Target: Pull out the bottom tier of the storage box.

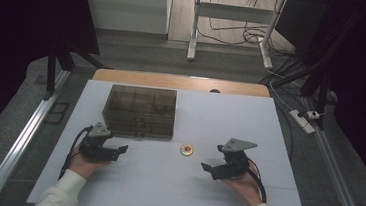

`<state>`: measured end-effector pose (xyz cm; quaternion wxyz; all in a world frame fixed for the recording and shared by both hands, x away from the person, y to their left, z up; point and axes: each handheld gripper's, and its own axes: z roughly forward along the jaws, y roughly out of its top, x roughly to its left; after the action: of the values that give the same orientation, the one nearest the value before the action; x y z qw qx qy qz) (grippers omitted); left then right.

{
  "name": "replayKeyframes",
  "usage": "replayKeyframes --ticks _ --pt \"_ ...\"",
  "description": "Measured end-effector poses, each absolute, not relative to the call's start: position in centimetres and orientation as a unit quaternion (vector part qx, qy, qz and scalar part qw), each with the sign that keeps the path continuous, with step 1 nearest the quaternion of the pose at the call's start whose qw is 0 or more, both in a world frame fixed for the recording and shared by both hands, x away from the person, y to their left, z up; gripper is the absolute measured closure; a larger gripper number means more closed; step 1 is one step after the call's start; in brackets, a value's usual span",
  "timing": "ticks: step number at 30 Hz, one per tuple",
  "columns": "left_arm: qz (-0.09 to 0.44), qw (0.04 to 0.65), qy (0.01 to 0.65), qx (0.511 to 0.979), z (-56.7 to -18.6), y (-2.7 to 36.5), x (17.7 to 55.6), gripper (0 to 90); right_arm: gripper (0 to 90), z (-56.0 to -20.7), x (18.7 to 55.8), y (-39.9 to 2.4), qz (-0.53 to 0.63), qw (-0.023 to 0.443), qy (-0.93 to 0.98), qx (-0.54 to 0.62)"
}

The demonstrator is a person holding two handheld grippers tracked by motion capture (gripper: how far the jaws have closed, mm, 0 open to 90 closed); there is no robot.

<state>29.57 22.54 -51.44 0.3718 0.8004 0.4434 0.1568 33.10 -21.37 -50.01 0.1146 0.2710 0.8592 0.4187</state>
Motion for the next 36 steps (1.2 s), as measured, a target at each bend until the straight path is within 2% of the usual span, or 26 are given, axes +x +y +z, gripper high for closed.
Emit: replayKeyframes --ticks 36 --pt "0.14 0.354 0.475 0.793 -52.0 24.4 31.1 15.4 8.3 -49.8 35.3 -16.7 0.425 0.096 0.864 0.253"
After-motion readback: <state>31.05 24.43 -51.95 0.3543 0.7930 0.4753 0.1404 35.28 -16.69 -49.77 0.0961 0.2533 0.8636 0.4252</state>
